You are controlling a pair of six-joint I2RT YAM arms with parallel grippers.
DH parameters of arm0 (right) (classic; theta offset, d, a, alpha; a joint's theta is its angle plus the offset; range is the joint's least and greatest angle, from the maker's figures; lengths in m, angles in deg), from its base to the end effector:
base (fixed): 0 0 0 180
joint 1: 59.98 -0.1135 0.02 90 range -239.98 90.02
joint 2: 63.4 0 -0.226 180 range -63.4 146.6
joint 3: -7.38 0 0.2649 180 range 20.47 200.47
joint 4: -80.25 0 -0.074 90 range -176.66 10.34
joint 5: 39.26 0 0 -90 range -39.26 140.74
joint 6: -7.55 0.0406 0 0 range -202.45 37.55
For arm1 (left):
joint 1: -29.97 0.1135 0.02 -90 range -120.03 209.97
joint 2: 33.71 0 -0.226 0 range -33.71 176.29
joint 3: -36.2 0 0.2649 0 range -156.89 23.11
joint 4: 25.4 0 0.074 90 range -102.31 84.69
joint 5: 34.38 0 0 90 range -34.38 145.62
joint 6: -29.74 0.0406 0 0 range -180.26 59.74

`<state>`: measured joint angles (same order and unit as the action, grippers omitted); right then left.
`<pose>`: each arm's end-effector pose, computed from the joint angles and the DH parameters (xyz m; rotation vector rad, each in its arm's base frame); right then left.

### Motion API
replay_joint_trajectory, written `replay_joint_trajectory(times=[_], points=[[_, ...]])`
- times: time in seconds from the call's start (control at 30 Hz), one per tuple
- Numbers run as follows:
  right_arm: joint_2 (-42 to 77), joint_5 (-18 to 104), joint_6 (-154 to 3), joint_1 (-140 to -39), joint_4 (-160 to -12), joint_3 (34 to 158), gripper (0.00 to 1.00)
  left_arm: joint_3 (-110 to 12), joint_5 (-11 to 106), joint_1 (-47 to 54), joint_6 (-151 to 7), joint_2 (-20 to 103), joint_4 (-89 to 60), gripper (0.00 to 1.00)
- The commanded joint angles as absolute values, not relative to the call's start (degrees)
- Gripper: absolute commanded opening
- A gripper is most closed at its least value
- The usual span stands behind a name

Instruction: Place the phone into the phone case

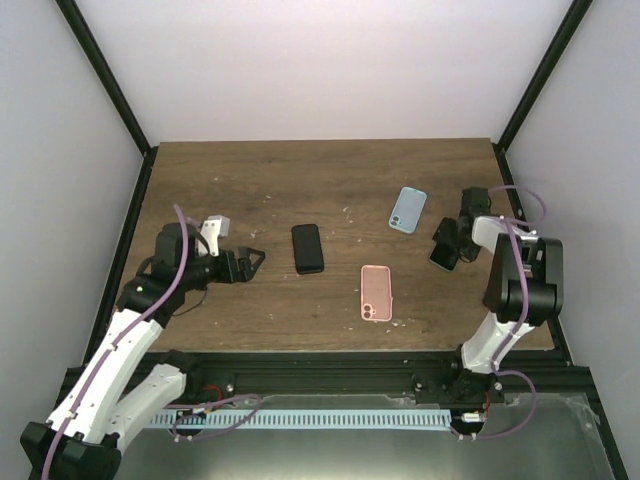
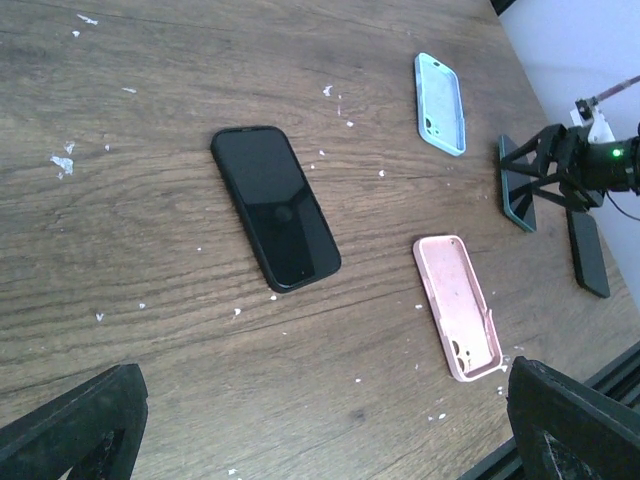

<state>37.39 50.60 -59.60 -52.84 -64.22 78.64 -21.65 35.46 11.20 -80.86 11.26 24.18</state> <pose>0.3385 -0.0423 0.1010 0.7003 2.6174 0.0852 0.1927 -0.0803 0.2653 0.1659 2.2680 -0.7620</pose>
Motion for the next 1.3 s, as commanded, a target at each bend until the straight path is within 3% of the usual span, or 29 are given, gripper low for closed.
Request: replay_joint_trajectory(times=[0.0,0.4,0.73,1.27], points=[[33.2,48.5,-60.0,-55.0,-61.5,74.4,0.73,-20.9,35.1,11.5,-80.4,11.7,23.4,0.99],[19.0,43.8,-60.2,-62.2,-57.9,70.1,0.71,-20.9,36.4,11.5,-80.6,11.4,23.8,0.98],[9.9,40.0,-55.7,-73.9,-57.3,70.1,0.68,-20.8,37.3,11.5,-80.7,10.7,24.0,0.98],[17.6,43.4,-48.6,-92.5,-60.1,68.4,0.66,-20.9,36.8,11.5,-80.5,10.5,24.0,0.98]])
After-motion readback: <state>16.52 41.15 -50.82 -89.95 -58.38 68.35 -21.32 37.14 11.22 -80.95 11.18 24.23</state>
